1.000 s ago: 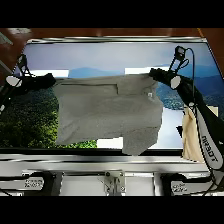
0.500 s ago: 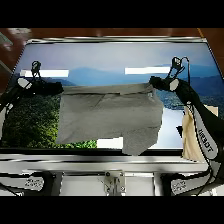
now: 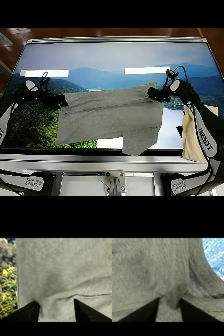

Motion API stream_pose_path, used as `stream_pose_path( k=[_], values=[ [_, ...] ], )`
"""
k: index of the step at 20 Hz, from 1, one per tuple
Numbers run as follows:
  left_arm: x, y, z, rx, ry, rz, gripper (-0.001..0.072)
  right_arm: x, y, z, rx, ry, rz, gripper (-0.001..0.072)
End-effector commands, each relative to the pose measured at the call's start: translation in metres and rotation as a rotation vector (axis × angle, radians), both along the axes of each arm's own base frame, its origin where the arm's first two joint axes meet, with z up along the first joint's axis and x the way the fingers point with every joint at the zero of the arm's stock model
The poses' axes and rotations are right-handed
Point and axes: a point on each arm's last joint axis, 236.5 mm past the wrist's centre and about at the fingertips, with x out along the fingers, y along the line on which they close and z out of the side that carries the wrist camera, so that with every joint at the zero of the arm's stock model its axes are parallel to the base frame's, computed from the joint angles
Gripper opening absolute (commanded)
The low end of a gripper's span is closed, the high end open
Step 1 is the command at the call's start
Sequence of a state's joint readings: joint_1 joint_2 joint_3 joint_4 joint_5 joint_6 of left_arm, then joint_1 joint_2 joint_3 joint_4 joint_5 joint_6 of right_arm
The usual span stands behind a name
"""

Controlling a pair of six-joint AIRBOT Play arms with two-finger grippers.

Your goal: Fold the shirts.

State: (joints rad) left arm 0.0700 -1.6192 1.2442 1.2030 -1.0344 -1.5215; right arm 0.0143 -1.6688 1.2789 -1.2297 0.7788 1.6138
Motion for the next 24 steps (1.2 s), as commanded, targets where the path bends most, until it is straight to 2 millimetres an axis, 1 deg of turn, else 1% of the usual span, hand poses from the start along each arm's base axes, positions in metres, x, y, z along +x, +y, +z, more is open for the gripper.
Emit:
stream_pose_path(
  k=[1, 2, 3, 4, 5, 6, 7, 8, 9, 10, 11, 12, 14, 16, 18, 19, 21, 24],
  values=[
    [-0.021, -0.005, 0.006, -0.047, 0.097, 0.003, 0.052, -0.005, 0.005, 0.016, 0.017, -0.007, 0.021, 0.065],
    [-0.026, 0.001, 0.015, -0.053, 0.113, -0.004, 0.052, -0.008, 0.003, 0.032, -0.014, -0.033, 0.064, 0.065],
    [-0.033, 0.011, 0.028, -0.053, 0.118, -0.024, 0.052, -0.015, -0.005, 0.048, -0.073, -0.048, 0.116, 0.065],
    [-0.041, 0.024, 0.04, -0.043, 0.117, -0.028, 0.052, -0.026, -0.022, 0.064, -0.178, -0.047, 0.166, 0.0651],
    [-0.053, 0.04, 0.053, -0.035, 0.129, -0.01, 0.052, -0.042, -0.051, 0.077, -0.32, -0.013, 0.198, 0.065],
    [-0.066, 0.052, 0.064, -0.043, 0.143, -0.008, 0.052, -0.062, -0.085, 0.089, -0.443, 0.048, 0.172, 0.0649],
    [-0.087, 0.061, 0.07, -0.058, 0.176, -0.011, 0.0523, -0.079, -0.11, 0.098, -0.499, 0.103, 0.134, 0.0648],
    [-0.109, 0.066, 0.069, -0.077, 0.217, -0.005, 0.0549, -0.097, -0.126, 0.101, -0.478, 0.16, 0.107, 0.0648],
    [-0.135, 0.067, 0.062, -0.104, 0.265, 0.026, 0.0652, -0.114, -0.131, 0.097, -0.397, 0.217, 0.097, 0.0648],
    [-0.158, 0.064, 0.051, -0.139, 0.302, 0.052, 0.0674, -0.128, -0.128, 0.091, -0.289, 0.257, 0.086, 0.0648],
    [-0.18, 0.056, 0.039, -0.185, 0.323, 0.069, 0.0674, -0.136, -0.122, 0.086, -0.173, 0.272, 0.067, 0.0648],
    [-0.197, 0.046, 0.028, -0.239, 0.329, 0.091, 0.0674, -0.141, -0.115, 0.081, -0.058, 0.272, 0.045, 0.0648],
    [-0.214, 0.029, 0.009, -0.322, 0.319, 0.153, 0.0671, -0.145, -0.1, 0.074, 0.104, 0.266, 0.008, 0.0648],
    [-0.227, 0.02, -0.011, -0.337, 0.336, 0.183, 0.0668, -0.152, -0.091, 0.065, 0.148, 0.282, 0.015, 0.0648],
    [-0.232, 0.016, -0.027, -0.325, 0.329, 0.195, 0.0666, -0.155, -0.082, 0.059, 0.15, 0.294, 0.035, 0.0648],
    [-0.23, 0.016, -0.031, -0.323, 0.316, 0.214, 0.0657, -0.153, -0.078, 0.058, 0.143, 0.288, 0.049, 0.0648],
    [-0.219, 0.018, -0.035, -0.318, 0.271, 0.246, 0.065, -0.148, -0.07, 0.058, 0.13, 0.271, 0.07, 0.0648],
    [-0.199, 0.022, -0.035, -0.322, 0.2, 0.303, 0.0647, -0.142, -0.059, 0.058, 0.117, 0.253, 0.099, 0.0648]
  ],
)
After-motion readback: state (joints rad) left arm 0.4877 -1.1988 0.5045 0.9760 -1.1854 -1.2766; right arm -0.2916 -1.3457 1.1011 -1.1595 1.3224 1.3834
